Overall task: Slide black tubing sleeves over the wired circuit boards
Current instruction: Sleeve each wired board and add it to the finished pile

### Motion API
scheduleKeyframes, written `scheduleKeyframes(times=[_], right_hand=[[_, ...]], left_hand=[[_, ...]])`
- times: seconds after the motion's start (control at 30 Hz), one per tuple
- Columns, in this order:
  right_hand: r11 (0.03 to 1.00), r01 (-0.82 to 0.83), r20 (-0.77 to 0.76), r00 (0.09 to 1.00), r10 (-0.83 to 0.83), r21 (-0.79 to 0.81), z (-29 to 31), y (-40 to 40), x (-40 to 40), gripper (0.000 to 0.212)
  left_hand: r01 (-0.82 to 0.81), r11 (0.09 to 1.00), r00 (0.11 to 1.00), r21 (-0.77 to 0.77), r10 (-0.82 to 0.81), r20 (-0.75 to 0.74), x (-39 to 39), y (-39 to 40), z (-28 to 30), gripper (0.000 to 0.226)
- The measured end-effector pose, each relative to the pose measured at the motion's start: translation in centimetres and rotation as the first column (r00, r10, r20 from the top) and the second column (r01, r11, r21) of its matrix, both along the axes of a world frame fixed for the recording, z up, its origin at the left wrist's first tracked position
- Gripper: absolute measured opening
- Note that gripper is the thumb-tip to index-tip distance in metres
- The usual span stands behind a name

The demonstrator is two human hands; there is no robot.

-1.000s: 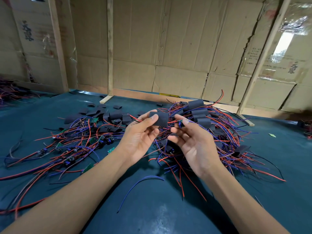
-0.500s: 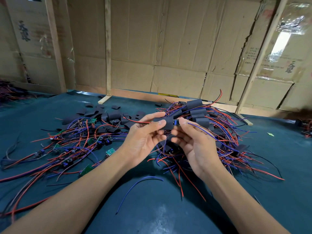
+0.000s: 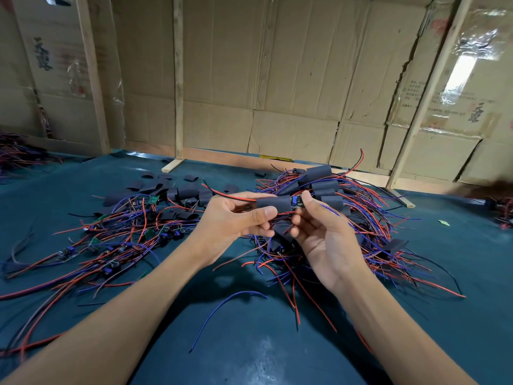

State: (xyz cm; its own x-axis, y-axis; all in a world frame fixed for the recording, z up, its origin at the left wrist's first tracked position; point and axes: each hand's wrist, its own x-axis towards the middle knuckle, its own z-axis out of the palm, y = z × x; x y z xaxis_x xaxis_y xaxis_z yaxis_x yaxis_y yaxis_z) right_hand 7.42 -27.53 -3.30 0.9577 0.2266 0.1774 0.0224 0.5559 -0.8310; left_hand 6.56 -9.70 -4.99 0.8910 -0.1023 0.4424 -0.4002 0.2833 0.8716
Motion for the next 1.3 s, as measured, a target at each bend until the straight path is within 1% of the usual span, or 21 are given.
scheduleKeyframes(times=[0.1, 0.23, 0.37, 0.47, 0.53, 0.57, 0.63, 0.73, 0.83, 0.93, 1.03, 1.1, 1.17, 1.3], right_hand=[[1.0, -0.009, -0.018, 1.0, 0.009, -0.004, 0.0, -0.1, 0.1, 0.01], [0.999, -0.029, -0.022, 0.999, 0.029, -0.023, -0.2, -0.2, 0.3, 0.011], [1.0, -0.022, -0.011, 1.0, 0.022, -0.004, -0.3, -0.1, 0.3, 0.01], [1.0, -0.016, 0.007, 1.0, 0.016, -0.007, -0.2, 0.0, 0.3, 0.009], [0.999, 0.006, 0.029, 1.0, -0.005, -0.035, -0.4, 0.1, 0.3, 0.012], [0.998, 0.023, 0.043, 0.999, -0.021, -0.052, -0.5, 0.1, 0.3, 0.014], [0.995, 0.052, 0.068, 0.997, -0.047, -0.081, -0.6, 0.0, 0.3, 0.013], [0.992, 0.071, 0.054, 0.996, -0.065, -0.104, -0.6, -0.1, 0.4, 0.011], [0.986, 0.09, 0.065, 0.995, -0.082, -0.138, -0.7, -0.2, 0.6, 0.01], [0.983, 0.088, 0.075, 0.994, -0.077, -0.158, -0.9, -0.2, 0.6, 0.016], [0.991, 0.03, 0.043, 0.999, -0.024, -0.132, -0.8, 0.0, 0.4, 0.032], [0.989, 0.013, 0.057, 0.998, -0.005, -0.146, -0.6, 0.0, 0.3, 0.032], [0.987, 0.031, 0.069, 0.997, -0.02, -0.161, -0.5, 0.0, 0.2, 0.028], [0.99, 0.067, 0.056, 0.997, -0.06, -0.127, 0.4, -0.3, 0.2, 0.021]], left_hand=[[-0.035, 0.999, 0.999, 0.014, 0.035, 0.019, 0.0, -0.1, 0.0, 0.027], [-0.035, 0.999, 0.999, -0.03, 0.035, 0.004, 0.1, -0.3, -0.3, 0.028], [-0.03, 0.997, 1.0, -0.078, 0.029, -0.011, 0.2, -0.5, -0.5, 0.021], [-0.017, 0.998, 1.0, -0.063, 0.016, -0.007, 0.2, -0.5, -0.6, 0.022], [-0.018, 0.999, 1.0, -0.039, 0.018, 0.005, 0.2, -0.6, -0.7, 0.023], [-0.032, 0.999, 0.999, -0.018, 0.032, 0.013, 0.2, -0.7, -0.7, 0.022], [-0.091, 0.996, 0.996, 0.025, 0.091, 0.025, 0.2, -1.1, -0.7, 0.018], [-0.188, 0.981, 0.982, 0.041, 0.187, 0.029, 0.2, -1.2, -0.8, 0.018], [-0.235, 0.969, 0.971, 0.071, 0.231, 0.053, 0.1, -1.1, -0.7, 0.016], [-0.252, 0.965, 0.967, 0.074, 0.249, 0.049, -0.1, -1.2, -0.6, 0.018], [-0.264, 0.961, 0.964, 0.079, 0.26, 0.057, -0.1, -1.5, -0.6, 0.018], [-0.262, 0.962, 0.964, 0.073, 0.258, 0.06, -0.1, -1.6, -0.6, 0.018], [-0.256, 0.961, 0.966, 0.102, 0.25, 0.07, -0.1, -1.5, -0.7, 0.023], [-0.267, 0.922, 0.964, 0.279, 0.253, 0.086, 0.1, -0.9, -0.9, 0.05]])
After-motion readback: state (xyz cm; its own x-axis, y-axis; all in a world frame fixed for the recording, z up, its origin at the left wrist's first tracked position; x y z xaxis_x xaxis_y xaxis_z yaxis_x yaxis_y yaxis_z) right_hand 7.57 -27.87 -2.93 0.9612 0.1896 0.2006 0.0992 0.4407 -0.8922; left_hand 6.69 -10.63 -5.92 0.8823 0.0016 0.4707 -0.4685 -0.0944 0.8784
